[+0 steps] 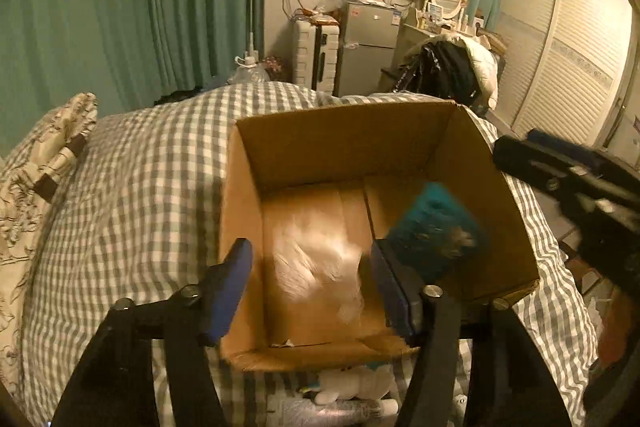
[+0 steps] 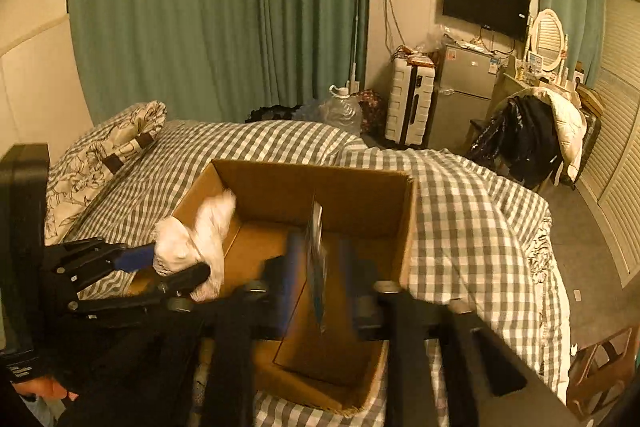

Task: Organize objects
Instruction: 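Carry the cloth and card into the cardboard box and open both tools, then move both tools back from the box to the remaining items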

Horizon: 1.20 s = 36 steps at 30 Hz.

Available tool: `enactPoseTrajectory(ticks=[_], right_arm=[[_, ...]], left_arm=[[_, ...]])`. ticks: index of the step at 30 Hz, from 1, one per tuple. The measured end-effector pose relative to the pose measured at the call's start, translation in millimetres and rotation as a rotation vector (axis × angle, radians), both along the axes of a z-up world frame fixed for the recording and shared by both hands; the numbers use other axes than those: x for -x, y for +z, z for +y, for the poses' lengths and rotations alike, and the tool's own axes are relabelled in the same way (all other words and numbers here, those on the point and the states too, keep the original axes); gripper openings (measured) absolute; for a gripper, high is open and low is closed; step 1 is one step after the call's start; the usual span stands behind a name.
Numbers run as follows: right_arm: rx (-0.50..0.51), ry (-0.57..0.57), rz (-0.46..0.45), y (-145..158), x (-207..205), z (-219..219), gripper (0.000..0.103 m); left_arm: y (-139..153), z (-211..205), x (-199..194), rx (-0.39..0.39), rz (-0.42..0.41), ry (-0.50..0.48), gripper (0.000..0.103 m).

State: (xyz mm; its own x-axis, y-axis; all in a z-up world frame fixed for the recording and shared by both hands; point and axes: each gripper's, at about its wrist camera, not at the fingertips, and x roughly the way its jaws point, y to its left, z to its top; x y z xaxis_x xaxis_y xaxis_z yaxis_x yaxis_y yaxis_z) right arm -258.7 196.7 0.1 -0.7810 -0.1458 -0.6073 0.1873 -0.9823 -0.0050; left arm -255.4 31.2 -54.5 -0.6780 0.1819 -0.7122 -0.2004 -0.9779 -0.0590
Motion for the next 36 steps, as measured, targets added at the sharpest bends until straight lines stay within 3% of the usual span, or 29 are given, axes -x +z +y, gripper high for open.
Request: enactPoseTrajectory(ticks=[1, 5, 11, 15, 22, 28, 33, 36], right_arm=[[0.001, -0.004, 0.010, 5, -3, 1, 0.054], [-0.010, -0.019, 0.050, 31, -26, 6, 0.058], [-0.035, -0.045, 0.095, 72, -70, 16, 0.069], [-0.049, -0.067, 0.135, 98, -104, 22, 0.082], [-0.078, -0.064, 0.182, 125, -166, 19, 0.095], [-0.108, -0.064, 0.159, 100, -205, 9, 0.099], [-0.101, -0.068, 0.093, 44, -225, 8, 0.100], [-0.075, -0.063, 0.024, 7, -232, 9, 0.100]], left_arm=[[3, -1, -3, 0.002, 0.001, 0.002, 0.065], [23, -11, -21, -0.011, 0.014, 0.031, 0.080], [59, -23, -61, -0.015, 0.047, 0.062, 0.084], [82, -30, -92, -0.013, 0.086, 0.084, 0.095], [100, -35, -147, 0.023, 0.153, 0.089, 0.098], [76, -37, -187, 0.048, 0.153, 0.109, 0.098], [40, -41, -217, 0.045, 0.150, 0.147, 0.098], [10, -42, -224, 0.019, 0.096, 0.154, 0.098]])
